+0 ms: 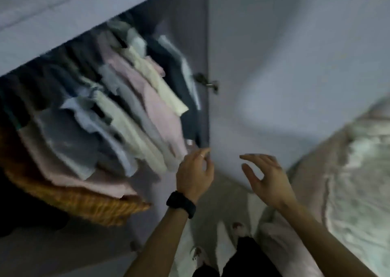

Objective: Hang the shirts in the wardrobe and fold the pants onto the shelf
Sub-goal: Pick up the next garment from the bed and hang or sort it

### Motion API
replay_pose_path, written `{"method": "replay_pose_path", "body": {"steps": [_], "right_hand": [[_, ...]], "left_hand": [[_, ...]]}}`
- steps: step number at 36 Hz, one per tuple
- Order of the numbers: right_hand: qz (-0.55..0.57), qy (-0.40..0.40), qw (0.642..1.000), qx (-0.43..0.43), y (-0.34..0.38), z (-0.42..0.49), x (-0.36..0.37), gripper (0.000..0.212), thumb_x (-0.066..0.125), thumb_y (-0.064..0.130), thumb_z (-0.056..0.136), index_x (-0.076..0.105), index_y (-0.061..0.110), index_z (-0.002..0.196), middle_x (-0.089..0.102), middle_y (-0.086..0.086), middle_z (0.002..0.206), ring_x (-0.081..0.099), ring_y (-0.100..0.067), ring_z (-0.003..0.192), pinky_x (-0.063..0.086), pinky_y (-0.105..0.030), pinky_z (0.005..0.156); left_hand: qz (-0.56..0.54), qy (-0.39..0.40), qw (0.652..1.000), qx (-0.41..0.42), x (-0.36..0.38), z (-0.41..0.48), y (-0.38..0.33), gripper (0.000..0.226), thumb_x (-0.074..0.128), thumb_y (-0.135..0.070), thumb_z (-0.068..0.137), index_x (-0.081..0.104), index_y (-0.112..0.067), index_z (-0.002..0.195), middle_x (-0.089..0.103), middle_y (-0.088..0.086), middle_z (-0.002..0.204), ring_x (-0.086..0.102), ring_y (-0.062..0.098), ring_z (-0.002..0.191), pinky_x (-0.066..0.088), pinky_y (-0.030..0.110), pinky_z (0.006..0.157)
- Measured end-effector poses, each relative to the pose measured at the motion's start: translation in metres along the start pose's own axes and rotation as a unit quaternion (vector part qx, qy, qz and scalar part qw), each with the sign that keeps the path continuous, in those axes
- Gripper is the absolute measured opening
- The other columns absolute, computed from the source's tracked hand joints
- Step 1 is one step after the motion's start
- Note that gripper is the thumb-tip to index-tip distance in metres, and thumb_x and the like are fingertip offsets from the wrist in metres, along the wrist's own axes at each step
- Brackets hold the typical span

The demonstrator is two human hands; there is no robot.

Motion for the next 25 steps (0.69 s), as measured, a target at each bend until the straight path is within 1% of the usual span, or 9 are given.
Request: {"method": "replay_pose_path", "body": {"steps": [2,6,8,11,15,16,18,22,25], "right_hand": [[-0.024,-0.057,0.994,0.095,-0.03,-0.042,-0.027,0.023,0.066,0.029,0.098,0.073,0.022,0.118,0.071,0.006,0.117,0.059,-0.022,0.109,0.049,-0.032,0.089],[-0.05,-0.136,0.968,0.207,-0.058,-0.108,-0.064,0.023,0.072,0.02,0.092,0.075,0.018,0.115,0.074,-0.001,0.106,0.063,-0.025,0.096,0.053,-0.036,0.084],[-0.08,-0.19,0.937,0.283,-0.075,-0.163,-0.093,0.025,0.075,0.015,0.091,0.075,0.02,0.115,0.074,0.004,0.11,0.061,-0.02,0.102,0.049,-0.033,0.089],[-0.082,-0.238,0.899,0.357,-0.089,-0.222,-0.12,0.027,0.071,0.021,0.094,0.072,0.024,0.12,0.072,0.008,0.117,0.058,-0.02,0.112,0.044,-0.027,0.095],[-0.092,-0.307,0.84,0.437,-0.103,-0.289,-0.146,0.03,0.068,0.03,0.095,0.069,0.028,0.125,0.07,0.009,0.118,0.057,-0.022,0.118,0.04,-0.026,0.092],[-0.091,-0.333,0.815,0.465,-0.107,-0.312,-0.155,0.03,0.067,0.032,0.095,0.068,0.029,0.125,0.07,0.01,0.118,0.056,-0.021,0.119,0.039,-0.026,0.092],[-0.078,-0.358,0.791,0.491,-0.115,-0.335,-0.163,0.031,0.065,0.034,0.096,0.066,0.031,0.126,0.069,0.012,0.12,0.055,-0.018,0.121,0.039,-0.026,0.093],[-0.055,-0.401,0.738,0.54,-0.138,-0.389,-0.18,0.033,0.062,0.038,0.097,0.064,0.033,0.129,0.067,0.013,0.123,0.053,-0.018,0.124,0.038,-0.027,0.099],[-0.034,-0.419,0.711,0.564,-0.156,-0.416,-0.193,0.034,0.06,0.04,0.098,0.062,0.034,0.131,0.065,0.016,0.126,0.051,-0.015,0.128,0.036,-0.025,0.101]], "left_hand": [[-0.005,0.093,0.992,0.084,0.041,0.004,-0.032,0.038,0.061,-0.022,0.097,0.061,-0.021,0.135,0.065,0.0,0.13,0.058,0.021,0.116,0.051,0.036,0.095],[-0.006,0.177,0.965,0.192,0.095,-0.001,-0.091,0.042,0.056,-0.027,0.099,0.056,-0.024,0.141,0.06,-0.004,0.138,0.054,0.02,0.124,0.049,0.038,0.099],[-0.001,0.247,0.934,0.259,0.136,-0.024,-0.139,0.044,0.056,-0.028,0.097,0.056,-0.028,0.14,0.063,-0.004,0.133,0.057,0.021,0.12,0.051,0.038,0.094],[0.002,0.296,0.894,0.336,0.175,-0.055,-0.196,0.043,0.055,-0.031,0.093,0.057,-0.033,0.136,0.067,-0.004,0.122,0.062,0.022,0.108,0.053,0.035,0.083],[-0.01,0.395,0.834,0.385,0.226,-0.104,-0.257,0.046,0.049,-0.032,0.091,0.058,-0.027,0.136,0.064,-0.001,0.128,0.062,0.023,0.112,0.054,0.042,0.091],[-0.012,0.418,0.814,0.405,0.24,-0.124,-0.279,0.048,0.048,-0.033,0.089,0.059,-0.025,0.135,0.064,0.001,0.128,0.062,0.024,0.113,0.053,0.043,0.093],[-0.005,0.432,0.791,0.432,0.255,-0.146,-0.303,0.049,0.046,-0.033,0.088,0.06,-0.026,0.134,0.064,0.002,0.129,0.061,0.025,0.114,0.052,0.042,0.097],[0.026,0.438,0.735,0.518,0.292,-0.193,-0.356,0.043,0.053,-0.031,0.095,0.055,-0.034,0.138,0.059,-0.008,0.137,0.056,0.016,0.121,0.046,0.031,0.098],[0.046,0.446,0.697,0.559,0.316,-0.22,-0.396,0.044,0.049,-0.032,0.099,0.051,-0.036,0.142,0.053,-0.012,0.143,0.053,0.015,0.124,0.045,0.031,0.099]]}}
Point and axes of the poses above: each hand's wrist, its own z-axis towards the middle knuckle, its own x-axis out of the palm, y = z × x, the point moved 5 cm from there along z, towards the middle knuckle
